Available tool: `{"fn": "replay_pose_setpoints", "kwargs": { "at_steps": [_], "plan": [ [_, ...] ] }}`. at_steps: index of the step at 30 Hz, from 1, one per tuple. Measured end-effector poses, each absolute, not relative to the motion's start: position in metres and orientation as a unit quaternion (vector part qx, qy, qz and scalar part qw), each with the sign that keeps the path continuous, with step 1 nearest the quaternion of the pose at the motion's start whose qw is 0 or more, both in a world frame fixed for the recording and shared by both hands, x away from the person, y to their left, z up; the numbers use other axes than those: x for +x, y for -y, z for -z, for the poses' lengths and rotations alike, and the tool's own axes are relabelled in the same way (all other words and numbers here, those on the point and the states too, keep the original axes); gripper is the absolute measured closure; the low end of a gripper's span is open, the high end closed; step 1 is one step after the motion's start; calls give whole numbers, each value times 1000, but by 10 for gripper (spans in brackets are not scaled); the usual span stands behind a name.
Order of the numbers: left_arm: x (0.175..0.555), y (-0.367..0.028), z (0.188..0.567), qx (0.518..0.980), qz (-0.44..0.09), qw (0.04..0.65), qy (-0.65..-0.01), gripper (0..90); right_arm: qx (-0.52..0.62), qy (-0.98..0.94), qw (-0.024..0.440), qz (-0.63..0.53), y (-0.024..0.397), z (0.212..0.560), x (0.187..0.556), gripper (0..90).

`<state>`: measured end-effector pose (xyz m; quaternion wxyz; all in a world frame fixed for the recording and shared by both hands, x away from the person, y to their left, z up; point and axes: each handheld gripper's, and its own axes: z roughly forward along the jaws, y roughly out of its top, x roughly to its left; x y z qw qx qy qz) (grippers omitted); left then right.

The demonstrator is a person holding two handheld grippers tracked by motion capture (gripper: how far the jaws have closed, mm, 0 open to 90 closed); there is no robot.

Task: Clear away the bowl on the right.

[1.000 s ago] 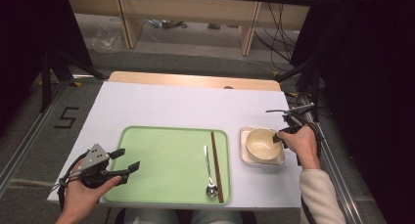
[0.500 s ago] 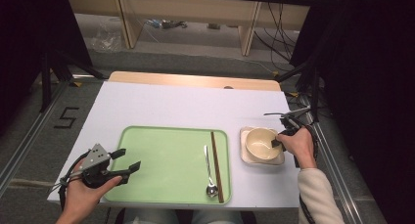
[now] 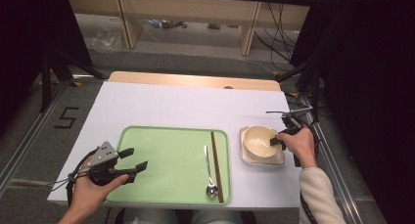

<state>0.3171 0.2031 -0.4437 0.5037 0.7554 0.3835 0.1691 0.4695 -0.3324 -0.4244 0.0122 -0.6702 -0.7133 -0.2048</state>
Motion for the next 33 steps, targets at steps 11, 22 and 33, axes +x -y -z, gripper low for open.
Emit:
{"fn": "replay_pose_setpoints", "kwargs": {
  "at_steps": [11, 22, 33],
  "plan": [
    [337, -158, 423, 764, -120, 523, -358, 313, -620, 745, -12, 248, 295, 388, 458, 856],
    [368, -89, 388, 788, -88, 523, -312, 333, -571, 783, -10, 247, 240, 387, 448, 855],
    [396, -57, 389, 804, -59, 480, -346, 336, -552, 802, -2, 229, 203, 391, 438, 856]
  ]
}}
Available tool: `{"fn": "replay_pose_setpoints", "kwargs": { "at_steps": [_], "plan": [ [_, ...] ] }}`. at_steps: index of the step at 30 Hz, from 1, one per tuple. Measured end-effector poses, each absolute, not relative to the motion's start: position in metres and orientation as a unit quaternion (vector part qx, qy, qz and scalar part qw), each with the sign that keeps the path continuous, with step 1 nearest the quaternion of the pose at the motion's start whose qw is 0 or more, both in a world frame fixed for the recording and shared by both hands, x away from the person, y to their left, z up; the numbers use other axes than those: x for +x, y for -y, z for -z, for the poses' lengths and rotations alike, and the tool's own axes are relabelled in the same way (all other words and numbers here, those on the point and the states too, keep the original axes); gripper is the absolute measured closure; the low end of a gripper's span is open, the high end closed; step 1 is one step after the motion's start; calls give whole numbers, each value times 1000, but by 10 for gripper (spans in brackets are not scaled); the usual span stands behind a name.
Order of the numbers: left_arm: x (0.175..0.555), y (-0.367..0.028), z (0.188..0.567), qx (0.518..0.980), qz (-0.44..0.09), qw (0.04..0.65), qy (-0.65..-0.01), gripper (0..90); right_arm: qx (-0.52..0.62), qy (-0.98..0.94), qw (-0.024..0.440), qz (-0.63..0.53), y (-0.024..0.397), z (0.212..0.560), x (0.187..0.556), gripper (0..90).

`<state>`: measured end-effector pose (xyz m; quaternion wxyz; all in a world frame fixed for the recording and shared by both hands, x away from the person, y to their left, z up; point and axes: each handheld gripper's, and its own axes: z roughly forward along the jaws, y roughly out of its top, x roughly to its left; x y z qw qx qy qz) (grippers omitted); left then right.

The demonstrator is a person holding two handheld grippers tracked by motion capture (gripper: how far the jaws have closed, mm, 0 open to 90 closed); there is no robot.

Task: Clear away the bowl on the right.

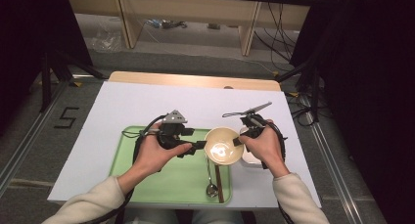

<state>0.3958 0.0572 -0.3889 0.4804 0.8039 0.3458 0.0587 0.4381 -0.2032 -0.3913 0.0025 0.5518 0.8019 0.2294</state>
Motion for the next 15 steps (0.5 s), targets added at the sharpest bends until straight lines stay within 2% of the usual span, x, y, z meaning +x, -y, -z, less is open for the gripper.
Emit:
{"fn": "replay_pose_setpoints", "kwargs": {
  "at_steps": [4, 15],
  "plan": [
    [402, -50, 393, 810, -49, 461, -358, 349, 548, -804, 8, -233, 196, 390, 435, 856],
    [410, -37, 402, 833, -50, 404, -375, 479, 524, -817, 20, -239, 185, 387, 430, 856]
  ]
}}
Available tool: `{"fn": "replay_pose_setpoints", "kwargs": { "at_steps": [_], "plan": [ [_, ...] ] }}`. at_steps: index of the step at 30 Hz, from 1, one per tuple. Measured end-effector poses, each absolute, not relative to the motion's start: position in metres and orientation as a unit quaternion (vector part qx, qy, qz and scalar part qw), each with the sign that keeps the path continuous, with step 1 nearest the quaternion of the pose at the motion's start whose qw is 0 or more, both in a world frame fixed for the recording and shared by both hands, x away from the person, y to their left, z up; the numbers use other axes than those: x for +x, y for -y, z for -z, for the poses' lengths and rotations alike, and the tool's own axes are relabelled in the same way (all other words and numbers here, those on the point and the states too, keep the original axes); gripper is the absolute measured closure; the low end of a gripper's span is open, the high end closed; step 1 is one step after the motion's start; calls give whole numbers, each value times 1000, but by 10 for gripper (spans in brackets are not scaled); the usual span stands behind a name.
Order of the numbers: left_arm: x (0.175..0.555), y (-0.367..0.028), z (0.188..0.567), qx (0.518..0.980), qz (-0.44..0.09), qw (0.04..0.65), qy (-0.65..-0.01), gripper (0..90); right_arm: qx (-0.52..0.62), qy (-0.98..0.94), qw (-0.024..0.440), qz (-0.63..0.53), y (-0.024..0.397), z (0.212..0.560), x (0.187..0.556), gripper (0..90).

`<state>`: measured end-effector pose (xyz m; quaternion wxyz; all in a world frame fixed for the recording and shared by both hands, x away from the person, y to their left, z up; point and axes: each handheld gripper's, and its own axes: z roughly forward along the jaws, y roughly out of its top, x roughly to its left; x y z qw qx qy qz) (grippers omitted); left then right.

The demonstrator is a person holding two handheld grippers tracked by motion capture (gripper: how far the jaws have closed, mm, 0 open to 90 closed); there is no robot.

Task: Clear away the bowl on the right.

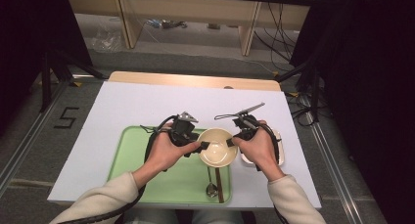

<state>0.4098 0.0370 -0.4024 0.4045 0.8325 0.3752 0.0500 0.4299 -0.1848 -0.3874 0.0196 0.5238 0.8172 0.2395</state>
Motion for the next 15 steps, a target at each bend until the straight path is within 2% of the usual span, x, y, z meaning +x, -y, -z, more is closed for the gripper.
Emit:
{"fn": "replay_pose_setpoints", "kwargs": {
  "at_steps": [15],
  "plan": [
    [411, -34, 412, 844, -55, 362, -391, 670, 513, -824, 18, -240, 169, 391, 425, 855]
  ]
}}
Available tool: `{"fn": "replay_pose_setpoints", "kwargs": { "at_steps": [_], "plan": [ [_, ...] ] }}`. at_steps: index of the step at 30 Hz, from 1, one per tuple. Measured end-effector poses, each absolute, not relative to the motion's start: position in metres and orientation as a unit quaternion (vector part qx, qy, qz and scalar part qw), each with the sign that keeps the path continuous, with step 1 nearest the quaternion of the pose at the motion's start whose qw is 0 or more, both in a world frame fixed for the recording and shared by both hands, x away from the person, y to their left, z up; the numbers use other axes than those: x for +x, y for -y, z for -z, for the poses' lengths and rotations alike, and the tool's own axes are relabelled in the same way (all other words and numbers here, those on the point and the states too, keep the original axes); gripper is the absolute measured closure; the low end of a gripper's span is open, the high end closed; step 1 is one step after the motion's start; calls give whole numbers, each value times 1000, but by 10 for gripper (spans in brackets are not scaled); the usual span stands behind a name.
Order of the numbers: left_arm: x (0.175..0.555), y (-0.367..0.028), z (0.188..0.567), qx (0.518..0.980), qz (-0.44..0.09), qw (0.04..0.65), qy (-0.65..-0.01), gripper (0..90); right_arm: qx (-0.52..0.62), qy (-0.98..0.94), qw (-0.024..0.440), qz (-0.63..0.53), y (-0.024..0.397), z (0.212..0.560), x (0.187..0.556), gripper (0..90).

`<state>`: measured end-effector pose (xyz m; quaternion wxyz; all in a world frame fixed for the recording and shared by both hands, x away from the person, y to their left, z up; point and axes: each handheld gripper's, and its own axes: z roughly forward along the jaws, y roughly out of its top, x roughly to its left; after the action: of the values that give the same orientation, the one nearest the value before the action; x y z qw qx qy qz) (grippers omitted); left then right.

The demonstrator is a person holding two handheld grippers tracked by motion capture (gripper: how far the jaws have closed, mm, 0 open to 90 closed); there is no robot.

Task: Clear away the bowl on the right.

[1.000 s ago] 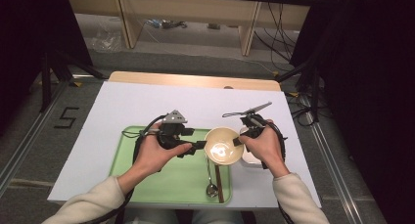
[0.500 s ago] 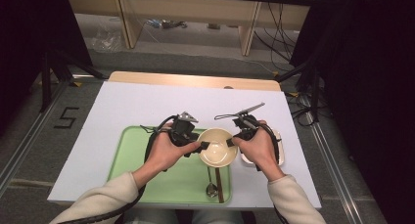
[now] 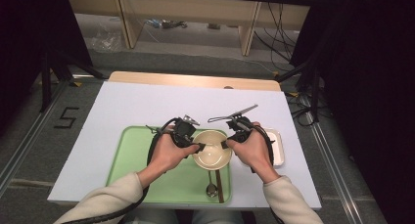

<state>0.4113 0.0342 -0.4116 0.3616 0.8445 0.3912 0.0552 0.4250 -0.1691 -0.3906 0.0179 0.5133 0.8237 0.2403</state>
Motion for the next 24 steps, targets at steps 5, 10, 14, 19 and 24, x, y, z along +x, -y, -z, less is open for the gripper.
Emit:
{"fn": "replay_pose_setpoints", "kwargs": {
  "at_steps": [5, 10, 14, 19, 24],
  "plan": [
    [412, -36, 411, 841, -57, 361, -399, 731, 517, -821, 16, -242, 168, 391, 425, 856],
    [412, -38, 411, 838, -61, 361, -405, 768, 522, -819, 21, -238, 165, 390, 423, 855],
    [412, -39, 411, 834, -65, 362, -413, 800, 518, -820, 23, -242, 163, 389, 421, 853],
    [415, -42, 412, 826, -55, 363, -428, 831, 530, -812, 16, -242, 159, 388, 420, 853],
    [414, -43, 414, 820, -41, 365, -439, 831, 522, -821, 18, -231, 158, 389, 419, 853]
  ]
}}
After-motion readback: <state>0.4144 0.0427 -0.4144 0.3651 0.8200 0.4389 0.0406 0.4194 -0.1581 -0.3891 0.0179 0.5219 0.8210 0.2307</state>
